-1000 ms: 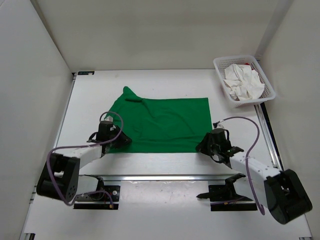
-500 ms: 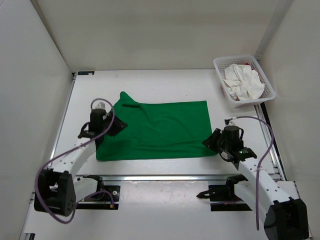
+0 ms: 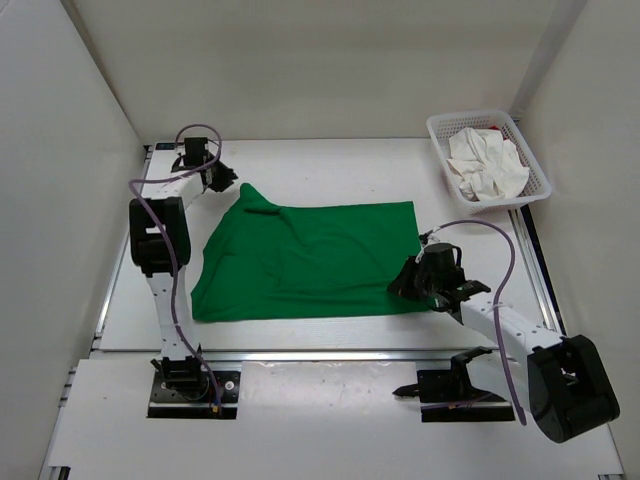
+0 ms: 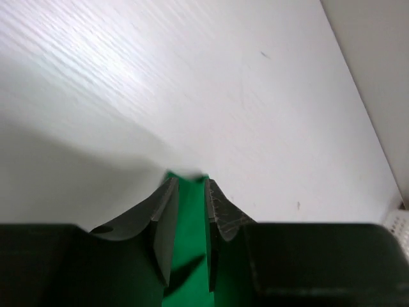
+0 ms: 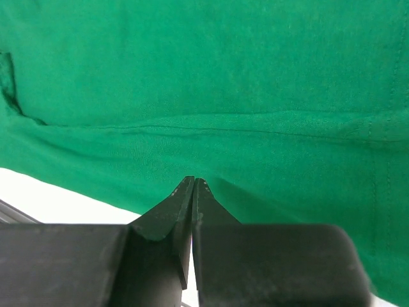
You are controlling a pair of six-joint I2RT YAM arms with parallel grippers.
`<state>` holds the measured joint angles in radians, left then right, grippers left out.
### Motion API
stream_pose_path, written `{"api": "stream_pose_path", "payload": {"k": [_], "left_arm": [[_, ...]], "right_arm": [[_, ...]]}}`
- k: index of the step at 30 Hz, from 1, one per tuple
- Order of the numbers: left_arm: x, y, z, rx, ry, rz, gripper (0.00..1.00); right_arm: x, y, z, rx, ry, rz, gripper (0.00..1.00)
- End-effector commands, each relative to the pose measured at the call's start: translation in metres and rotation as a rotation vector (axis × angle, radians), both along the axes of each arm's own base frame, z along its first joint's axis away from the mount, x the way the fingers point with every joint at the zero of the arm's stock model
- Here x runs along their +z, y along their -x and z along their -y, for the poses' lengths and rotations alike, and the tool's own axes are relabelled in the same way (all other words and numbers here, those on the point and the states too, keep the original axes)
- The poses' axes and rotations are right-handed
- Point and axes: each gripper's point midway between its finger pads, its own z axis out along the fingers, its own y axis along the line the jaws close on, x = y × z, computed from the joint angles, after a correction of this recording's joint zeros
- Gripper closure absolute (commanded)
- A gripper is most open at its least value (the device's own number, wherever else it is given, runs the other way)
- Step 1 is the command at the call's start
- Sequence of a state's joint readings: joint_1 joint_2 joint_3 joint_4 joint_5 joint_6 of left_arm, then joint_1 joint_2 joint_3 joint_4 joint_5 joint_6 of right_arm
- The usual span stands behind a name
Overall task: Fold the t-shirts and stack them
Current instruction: Fold the flattened tshirt in 1/3 of the way
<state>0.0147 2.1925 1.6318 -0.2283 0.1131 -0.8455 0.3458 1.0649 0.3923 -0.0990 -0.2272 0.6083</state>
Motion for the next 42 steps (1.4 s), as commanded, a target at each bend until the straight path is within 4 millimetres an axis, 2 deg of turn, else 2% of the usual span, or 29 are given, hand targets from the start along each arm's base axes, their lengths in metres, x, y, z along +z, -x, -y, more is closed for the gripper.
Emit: {"api": "stream_pose_path", "payload": {"k": [1, 4, 7, 8, 9, 10, 12, 14, 15, 16, 19, 21, 27, 31, 32, 34, 36, 39, 42], "left_arm": [[0.007, -0.010, -0.020, 0.011, -0.101, -0.045, 0.66], [0.000, -0.021, -0.023, 0.008, -0.142, -0.088, 0.67], [-0.015, -0.027, -0.024, -0.011, -0.182, -0.145, 0.76], [-0.015, -0.027, -0.029, -0.003, -0.199, -0.159, 0.78], [-0.016, -0.024, -0.013, -0.030, -0.203, -0.162, 0.80], [-0.012, -0.022, -0.009, -0.038, -0.205, -0.155, 0.80], [-0.019, -0.012, -0.008, -0.048, -0.177, -0.138, 0.75], [-0.013, -0.003, -0.009, -0.034, -0.136, -0.102, 0.70], [-0.009, 0.002, -0.001, -0.050, -0.100, -0.058, 0.66], [-0.008, 0.004, -0.021, -0.014, -0.071, -0.047, 0.66], [-0.006, 0.016, -0.024, -0.021, -0.073, -0.038, 0.64], [-0.014, 0.019, -0.022, -0.038, -0.084, -0.067, 0.65], [-0.013, 0.015, -0.008, -0.072, -0.085, -0.055, 0.63], [-0.012, 0.006, -0.007, -0.084, -0.110, -0.063, 0.62], [-0.015, 0.007, 0.011, -0.117, -0.115, -0.064, 0.62], [-0.014, 0.004, 0.012, -0.120, -0.118, -0.066, 0.61], [-0.020, 0.004, 0.017, -0.134, -0.124, -0.083, 0.61], [-0.025, 0.003, 0.015, -0.132, -0.136, -0.098, 0.60], [-0.030, 0.003, 0.010, -0.117, -0.143, -0.115, 0.64]], "right_arm": [[0.008, -0.011, -0.007, 0.021, -0.024, 0.051, 1.00], [0.007, -0.013, -0.008, 0.022, -0.018, 0.043, 1.00], [0.008, -0.014, -0.007, 0.020, -0.021, 0.051, 1.00], [0.009, -0.015, -0.007, 0.013, -0.024, 0.048, 1.00], [0.011, -0.016, -0.007, 0.015, -0.028, 0.057, 1.00], [0.008, -0.016, -0.006, 0.013, -0.024, 0.046, 0.99], [0.008, -0.015, -0.006, 0.015, -0.027, 0.051, 1.00], [0.006, -0.014, -0.006, 0.017, -0.026, 0.048, 1.00], [0.006, -0.013, -0.007, 0.023, -0.034, 0.048, 1.00], [0.007, -0.013, -0.008, 0.027, -0.034, 0.049, 1.00], [0.007, -0.011, -0.012, 0.038, -0.037, 0.049, 1.00], [0.011, -0.012, -0.013, 0.040, -0.041, 0.065, 1.00], [0.011, -0.010, -0.011, 0.026, -0.042, 0.064, 1.00], [0.016, -0.014, -0.011, 0.029, -0.048, 0.081, 1.00], [0.017, -0.014, -0.011, 0.028, -0.050, 0.080, 1.00], [0.010, -0.011, -0.010, 0.027, -0.039, 0.057, 0.99], [0.011, -0.011, -0.012, 0.031, -0.047, 0.056, 1.00], [0.011, -0.011, -0.012, 0.033, -0.049, 0.057, 1.00], [0.011, -0.011, -0.012, 0.026, -0.050, 0.055, 1.00]]}}
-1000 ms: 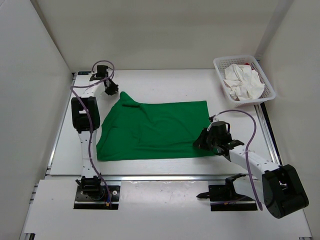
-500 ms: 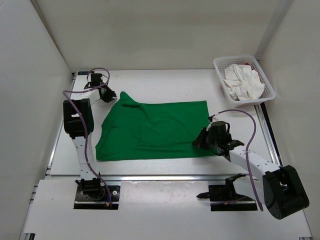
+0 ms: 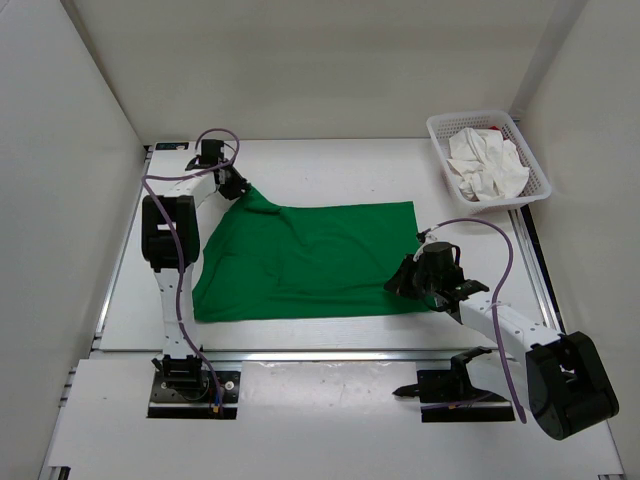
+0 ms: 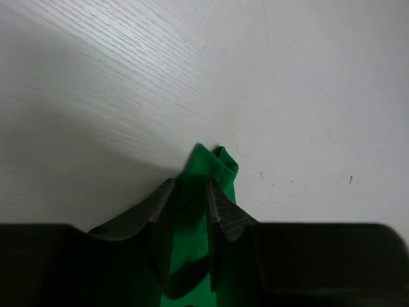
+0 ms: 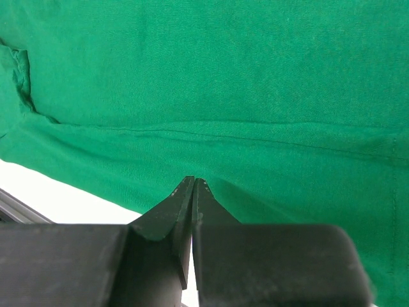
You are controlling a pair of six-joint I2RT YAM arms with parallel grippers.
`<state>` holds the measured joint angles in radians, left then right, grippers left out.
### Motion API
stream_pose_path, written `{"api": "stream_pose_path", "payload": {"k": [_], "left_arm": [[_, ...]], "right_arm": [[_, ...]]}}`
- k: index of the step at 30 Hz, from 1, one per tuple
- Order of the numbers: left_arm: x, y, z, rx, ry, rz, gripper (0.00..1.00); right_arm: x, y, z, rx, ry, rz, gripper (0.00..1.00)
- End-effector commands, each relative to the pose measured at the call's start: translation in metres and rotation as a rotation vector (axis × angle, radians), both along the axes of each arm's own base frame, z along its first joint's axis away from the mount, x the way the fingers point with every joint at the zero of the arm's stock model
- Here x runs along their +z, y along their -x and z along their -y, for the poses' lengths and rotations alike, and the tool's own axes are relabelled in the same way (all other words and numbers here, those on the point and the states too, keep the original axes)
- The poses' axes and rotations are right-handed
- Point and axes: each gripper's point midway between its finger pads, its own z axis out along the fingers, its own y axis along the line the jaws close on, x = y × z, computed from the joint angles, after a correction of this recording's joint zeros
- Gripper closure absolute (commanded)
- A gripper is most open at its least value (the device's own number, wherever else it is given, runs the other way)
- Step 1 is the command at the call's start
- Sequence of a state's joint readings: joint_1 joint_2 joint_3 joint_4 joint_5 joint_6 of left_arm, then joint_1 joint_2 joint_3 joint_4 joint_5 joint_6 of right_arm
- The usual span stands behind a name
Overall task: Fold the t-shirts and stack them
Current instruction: Fold the flattened tshirt in 1/3 of the way
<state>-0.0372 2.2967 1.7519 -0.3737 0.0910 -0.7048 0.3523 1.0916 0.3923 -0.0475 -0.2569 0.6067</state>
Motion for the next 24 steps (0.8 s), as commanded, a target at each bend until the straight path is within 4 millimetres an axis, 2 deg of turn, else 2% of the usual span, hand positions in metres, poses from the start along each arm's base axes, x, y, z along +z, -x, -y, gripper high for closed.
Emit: {"api": "stream_pose_path", "payload": {"k": [1, 5, 9, 13, 14, 15, 16, 24], "left_arm": [[0.007, -0.006, -0.009, 0.018, -0.031, 0.008, 0.67], [0.005, -0.005, -0.015, 0.033, -0.035, 0.009, 0.75], [0.006, -0.007, -0.019, 0.046, -0.026, 0.022, 0.82], [0.011, -0.008, -0.015, 0.051, -0.008, 0.043, 1.00], [0.010, -0.007, -0.013, 0.052, -0.006, 0.046, 1.00], [0.019, -0.008, -0.012, 0.056, 0.006, 0.064, 1.00], [0.016, -0.005, -0.009, 0.054, 0.012, 0.061, 1.00], [0.055, -0.004, -0.008, 0.062, 0.035, 0.172, 1.00]], "right_arm": [[0.006, -0.006, -0.003, 0.005, -0.017, 0.033, 1.00], [0.008, -0.008, -0.001, -0.005, -0.018, 0.042, 1.00], [0.008, -0.007, -0.003, -0.003, -0.020, 0.035, 0.93], [0.008, -0.008, -0.006, 0.005, -0.020, 0.033, 0.86], [0.007, -0.009, -0.007, 0.006, -0.018, 0.030, 0.85], [0.009, -0.009, -0.007, 0.005, -0.025, 0.035, 0.85], [0.005, -0.005, -0.009, 0.020, -0.020, 0.020, 0.84], [0.008, -0.008, -0.016, 0.033, -0.032, 0.034, 0.84]]}}
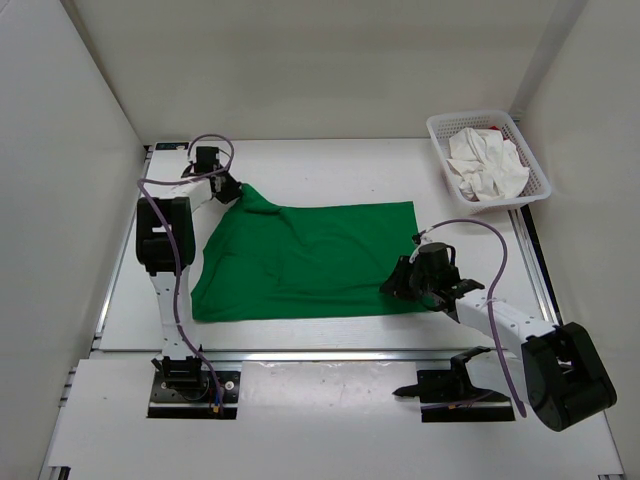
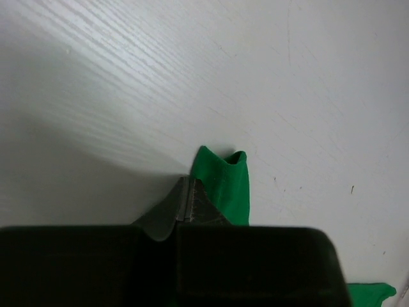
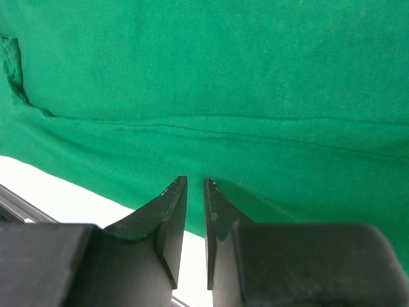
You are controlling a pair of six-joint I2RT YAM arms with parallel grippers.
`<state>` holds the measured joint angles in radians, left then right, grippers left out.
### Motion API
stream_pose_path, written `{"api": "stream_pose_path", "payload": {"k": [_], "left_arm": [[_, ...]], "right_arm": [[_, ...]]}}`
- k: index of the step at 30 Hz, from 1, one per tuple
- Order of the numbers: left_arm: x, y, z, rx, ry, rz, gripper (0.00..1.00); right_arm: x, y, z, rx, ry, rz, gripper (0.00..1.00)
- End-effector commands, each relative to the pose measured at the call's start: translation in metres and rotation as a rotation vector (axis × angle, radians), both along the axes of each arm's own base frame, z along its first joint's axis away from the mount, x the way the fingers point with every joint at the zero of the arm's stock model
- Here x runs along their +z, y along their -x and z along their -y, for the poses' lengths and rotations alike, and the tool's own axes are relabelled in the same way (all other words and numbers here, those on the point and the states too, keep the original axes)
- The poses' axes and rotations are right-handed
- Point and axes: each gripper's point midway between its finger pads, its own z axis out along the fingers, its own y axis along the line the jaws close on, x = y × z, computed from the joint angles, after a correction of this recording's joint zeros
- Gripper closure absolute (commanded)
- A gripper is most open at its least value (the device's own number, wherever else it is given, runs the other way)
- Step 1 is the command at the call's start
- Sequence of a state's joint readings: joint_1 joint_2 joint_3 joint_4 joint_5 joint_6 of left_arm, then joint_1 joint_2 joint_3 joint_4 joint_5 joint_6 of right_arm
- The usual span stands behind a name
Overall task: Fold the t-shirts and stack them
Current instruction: Fold the flattened tshirt in 1/3 of the way, then grap the side of the flattened tshirt furthest away from the robot with both arms
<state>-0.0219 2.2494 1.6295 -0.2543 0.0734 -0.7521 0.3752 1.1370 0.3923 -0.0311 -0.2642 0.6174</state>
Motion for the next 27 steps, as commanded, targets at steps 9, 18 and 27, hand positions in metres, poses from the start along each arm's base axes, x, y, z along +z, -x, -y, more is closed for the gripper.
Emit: {"api": "stream_pose_path", "payload": {"k": [9, 18, 27], "left_arm": [[0.036, -0.016, -0.004, 0.007, -0.015, 0.044, 0.94], [0.030, -0.022, -0.004, -0.022, -0.024, 0.029, 0.72], [0.008, -0.025, 0.008, -0.059, -0.080, -0.052, 0.69]], "right_arm": [[0.018, -0.011, -0.005, -0.004, -0.031, 0.068, 0.85], [0.019, -0.013, -0.014, 0.021, -0.038, 0.072, 0.85], [0.020, -0.015, -0.015, 0.020, -0.040, 0.074, 0.86]]}}
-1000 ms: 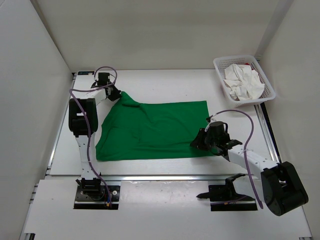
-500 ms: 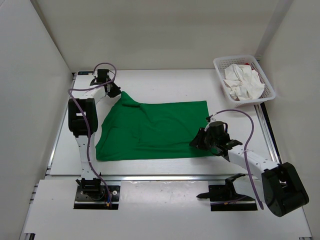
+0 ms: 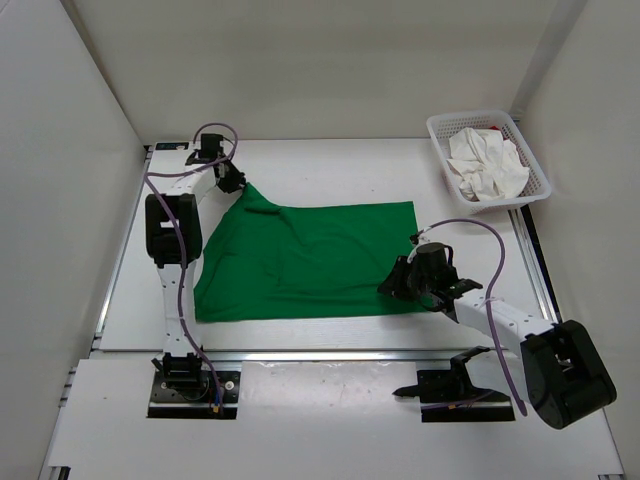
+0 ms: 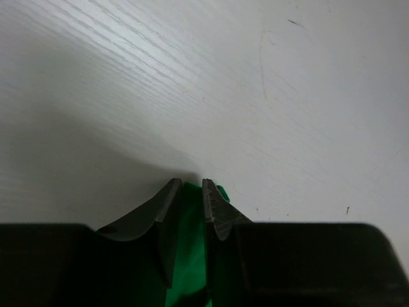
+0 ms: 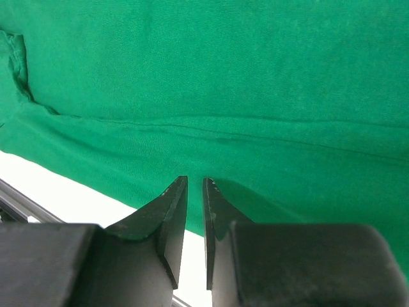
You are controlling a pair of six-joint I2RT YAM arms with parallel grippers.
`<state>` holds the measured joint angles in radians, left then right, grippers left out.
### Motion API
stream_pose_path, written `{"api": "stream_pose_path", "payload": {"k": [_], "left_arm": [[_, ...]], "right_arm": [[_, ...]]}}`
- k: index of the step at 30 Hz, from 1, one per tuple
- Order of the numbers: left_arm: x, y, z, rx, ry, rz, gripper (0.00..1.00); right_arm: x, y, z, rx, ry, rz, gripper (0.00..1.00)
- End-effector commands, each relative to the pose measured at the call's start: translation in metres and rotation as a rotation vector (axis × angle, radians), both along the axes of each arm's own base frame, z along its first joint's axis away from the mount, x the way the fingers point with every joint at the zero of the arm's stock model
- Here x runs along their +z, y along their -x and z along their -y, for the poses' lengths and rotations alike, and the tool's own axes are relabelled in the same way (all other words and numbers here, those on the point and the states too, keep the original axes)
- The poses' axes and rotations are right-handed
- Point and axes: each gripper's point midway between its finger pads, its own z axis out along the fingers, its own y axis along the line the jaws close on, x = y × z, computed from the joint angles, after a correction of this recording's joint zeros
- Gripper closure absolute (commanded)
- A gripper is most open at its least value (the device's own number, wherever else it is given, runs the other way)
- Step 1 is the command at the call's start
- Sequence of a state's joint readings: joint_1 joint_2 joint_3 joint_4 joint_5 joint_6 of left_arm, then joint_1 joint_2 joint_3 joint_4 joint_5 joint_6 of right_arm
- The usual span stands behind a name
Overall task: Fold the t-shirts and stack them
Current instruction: Grap the side of the flattened tshirt furthest away from the robot with both arms
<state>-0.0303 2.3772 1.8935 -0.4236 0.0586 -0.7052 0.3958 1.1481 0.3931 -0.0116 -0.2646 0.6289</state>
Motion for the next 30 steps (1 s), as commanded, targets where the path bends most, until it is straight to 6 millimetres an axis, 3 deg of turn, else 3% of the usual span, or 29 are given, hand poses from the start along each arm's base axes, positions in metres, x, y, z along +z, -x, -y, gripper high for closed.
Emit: {"api": "stream_pose_path", "payload": {"k": [1, 7, 13, 20, 22, 23, 25, 27, 28, 29, 30], "left_arm": [[0.005, 0.001, 0.007, -0.022, -0.046, -0.018, 0.70], [-0.001, 0.009, 0.008, -0.027, -0.070, -0.029, 0.73], [0.001, 0.013, -0.004, 0.017, -0.096, -0.024, 0.98], [0.029, 0.012, -0.014, 0.051, -0.069, 0.040, 1.00], [0.058, 0.014, -0.021, 0.070, -0.036, 0.101, 1.00], [0.060, 0.016, -0.026, 0.088, -0.025, 0.112, 1.00], [0.088, 0.020, -0.023, 0.079, -0.009, 0.170, 1.00], [0.096, 0.026, -0.025, 0.077, -0.020, 0.178, 1.00], [0.100, 0.030, -0.041, 0.101, -0.019, 0.178, 1.00], [0.101, 0.032, -0.040, 0.105, -0.018, 0.184, 1.00], [0.102, 0.036, -0.045, 0.113, -0.015, 0.186, 1.00]], "right_arm": [[0.019, -0.016, -0.008, 0.005, -0.029, 0.076, 0.85], [0.017, -0.014, -0.013, 0.025, -0.041, 0.069, 0.85], [0.022, -0.019, -0.015, 0.025, -0.048, 0.075, 0.85], [0.032, -0.033, -0.016, 0.016, -0.042, 0.104, 0.82], [0.041, -0.048, -0.011, -0.010, -0.036, 0.130, 0.79], [0.040, -0.054, -0.008, -0.024, -0.031, 0.129, 0.78], [0.048, -0.071, 0.000, -0.055, -0.022, 0.152, 0.75], [0.047, -0.086, 0.011, -0.098, -0.013, 0.152, 0.74], [0.051, -0.098, 0.016, -0.116, -0.007, 0.169, 0.72], [0.052, -0.107, 0.019, -0.129, 0.008, 0.176, 0.72], [0.041, -0.114, 0.028, -0.159, 0.040, 0.155, 0.71]]}}
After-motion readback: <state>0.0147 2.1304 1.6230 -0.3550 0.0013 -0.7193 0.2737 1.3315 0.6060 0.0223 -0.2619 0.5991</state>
